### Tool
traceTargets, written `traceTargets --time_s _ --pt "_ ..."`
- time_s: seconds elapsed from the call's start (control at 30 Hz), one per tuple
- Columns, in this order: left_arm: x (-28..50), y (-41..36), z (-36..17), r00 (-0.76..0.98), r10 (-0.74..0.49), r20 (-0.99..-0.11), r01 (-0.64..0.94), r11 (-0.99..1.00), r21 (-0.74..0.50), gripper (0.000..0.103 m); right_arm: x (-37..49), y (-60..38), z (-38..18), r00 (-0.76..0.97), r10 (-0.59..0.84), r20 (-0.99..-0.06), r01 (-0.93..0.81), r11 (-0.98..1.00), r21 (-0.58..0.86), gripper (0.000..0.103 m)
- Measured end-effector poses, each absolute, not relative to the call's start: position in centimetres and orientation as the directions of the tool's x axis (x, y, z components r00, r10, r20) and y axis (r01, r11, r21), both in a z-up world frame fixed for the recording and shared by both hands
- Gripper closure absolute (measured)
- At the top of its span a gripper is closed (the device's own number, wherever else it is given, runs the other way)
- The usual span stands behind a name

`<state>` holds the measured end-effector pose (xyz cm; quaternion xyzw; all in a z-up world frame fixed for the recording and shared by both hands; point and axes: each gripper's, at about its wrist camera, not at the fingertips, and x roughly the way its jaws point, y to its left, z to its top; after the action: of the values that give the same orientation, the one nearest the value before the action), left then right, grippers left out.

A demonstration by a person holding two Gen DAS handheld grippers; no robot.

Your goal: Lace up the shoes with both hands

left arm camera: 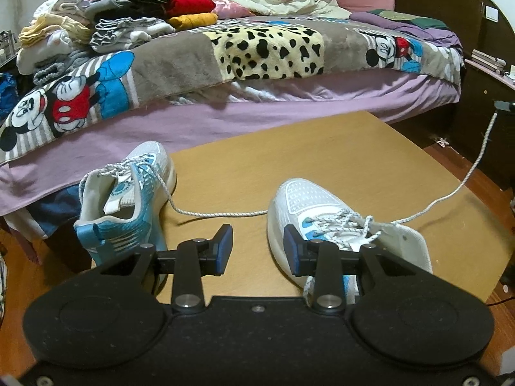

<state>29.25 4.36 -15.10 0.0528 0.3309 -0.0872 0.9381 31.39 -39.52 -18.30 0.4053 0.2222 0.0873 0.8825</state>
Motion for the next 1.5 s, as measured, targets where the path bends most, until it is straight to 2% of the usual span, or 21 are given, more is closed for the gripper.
traceTargets --time_s 0.43,0.8,1.23,1.3,1.4,1.47,1.5 --pt "28.0 2.5 -13.7 0.769 -0.248 -0.589 0.308 0.952 0.001 0.065 31.8 -26.8 -15.9 0.725 0.555 -0.407 -0.257 0.767 0.588 0.099" --pt "27.6 -1.2 -13.4 0.73 -0.365 -0.577 0.413 0.909 -0.053 0.065 31.0 -19.9 -16.1 0.583 0.672 -0.456 -0.386 0.724 0.572 0.099" --pt "27.6 -3.4 -13.9 0.72 -0.377 -0.583 0.46 0.888 -0.007 0.066 30.9 -18.1 -16.4 0.497 0.739 -0.454 -0.443 0.666 0.599 0.098" --pt "27.5 -3.7 -13.9 0.723 -0.375 -0.58 0.468 0.884 0.011 0.069 30.9 -18.0 -16.5 0.487 0.747 -0.453 -0.447 0.659 0.605 0.098" --pt "27.5 -3.9 -13.9 0.722 -0.384 -0.576 0.478 0.878 0.014 0.079 30.9 -18.0 -16.6 0.473 0.757 -0.451 -0.447 0.647 0.617 0.098" --pt "27.5 -4.1 -14.0 0.72 -0.384 -0.578 0.486 0.874 0.026 0.092 30.9 -18.0 -16.6 0.471 0.758 -0.451 -0.447 0.646 0.619 0.098" --pt "27.5 -4.1 -14.0 0.722 -0.379 -0.579 0.484 0.874 0.033 0.095 30.9 -18.1 -16.6 0.472 0.759 -0.449 -0.446 0.645 0.621 0.098"
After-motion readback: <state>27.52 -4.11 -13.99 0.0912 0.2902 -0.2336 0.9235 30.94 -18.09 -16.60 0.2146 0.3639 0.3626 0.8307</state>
